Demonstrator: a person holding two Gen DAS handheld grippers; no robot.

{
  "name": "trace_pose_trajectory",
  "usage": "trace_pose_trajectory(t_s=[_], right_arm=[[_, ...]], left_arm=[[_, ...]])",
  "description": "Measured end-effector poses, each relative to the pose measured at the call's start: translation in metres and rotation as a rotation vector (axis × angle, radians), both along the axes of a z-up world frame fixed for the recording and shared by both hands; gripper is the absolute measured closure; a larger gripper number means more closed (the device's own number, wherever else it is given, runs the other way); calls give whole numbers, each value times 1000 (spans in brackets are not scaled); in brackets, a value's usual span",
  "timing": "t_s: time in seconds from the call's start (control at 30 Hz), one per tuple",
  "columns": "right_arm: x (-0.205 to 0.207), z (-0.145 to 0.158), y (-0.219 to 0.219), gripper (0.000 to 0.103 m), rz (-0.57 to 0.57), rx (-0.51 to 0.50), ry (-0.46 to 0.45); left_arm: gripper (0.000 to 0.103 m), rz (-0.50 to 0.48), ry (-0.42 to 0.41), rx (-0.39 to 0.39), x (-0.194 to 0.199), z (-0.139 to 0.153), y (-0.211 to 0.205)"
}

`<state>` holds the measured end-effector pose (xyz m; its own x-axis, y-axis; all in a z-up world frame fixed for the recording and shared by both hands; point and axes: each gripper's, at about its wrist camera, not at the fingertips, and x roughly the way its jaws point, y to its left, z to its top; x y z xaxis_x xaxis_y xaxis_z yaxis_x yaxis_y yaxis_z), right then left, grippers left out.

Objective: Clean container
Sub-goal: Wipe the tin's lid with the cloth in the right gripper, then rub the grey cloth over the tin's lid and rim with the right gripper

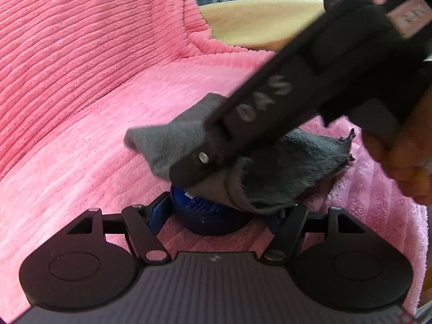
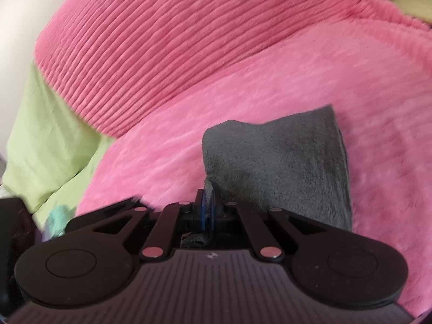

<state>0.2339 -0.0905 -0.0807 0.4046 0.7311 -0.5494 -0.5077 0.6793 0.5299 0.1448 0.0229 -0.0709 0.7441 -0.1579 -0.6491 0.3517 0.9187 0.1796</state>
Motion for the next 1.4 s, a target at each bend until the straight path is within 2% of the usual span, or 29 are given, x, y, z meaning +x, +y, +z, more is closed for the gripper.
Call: trace_pose_trajectory(t_s=[0.07, 0.17, 0.37, 0.43, 0.53, 0.73, 0.93, 1.2, 1.4], right_arm=[[1, 0, -3, 103, -41, 3, -13], [5, 2, -12, 102, -81, 34, 17], [5, 7, -40, 102, -69, 164, 118], [1, 12, -45, 102, -38, 178, 127], [-5, 22, -44, 99, 57, 168, 131], [-13, 15, -18, 99, 168, 7, 150], [-19, 13, -4, 103, 185, -88, 74], [-9, 3, -6, 103, 128, -33, 62], [10, -13, -21, 103, 8, 117, 151]], left_arm=[[34, -3, -6, 7, -1, 0, -1], [35, -8, -14, 12, -3, 1, -2], [36, 4, 56, -139, 4, 8, 20], [36, 4, 56, -149, 4, 8, 22], [36, -8, 36, -129, 2, 8, 20], [36, -57, -25, 19, -9, 4, 4], [36, -49, -19, 23, -8, 2, 3], [36, -32, -6, 17, -6, 1, 2], [37, -48, -3, 11, 3, 1, 14]])
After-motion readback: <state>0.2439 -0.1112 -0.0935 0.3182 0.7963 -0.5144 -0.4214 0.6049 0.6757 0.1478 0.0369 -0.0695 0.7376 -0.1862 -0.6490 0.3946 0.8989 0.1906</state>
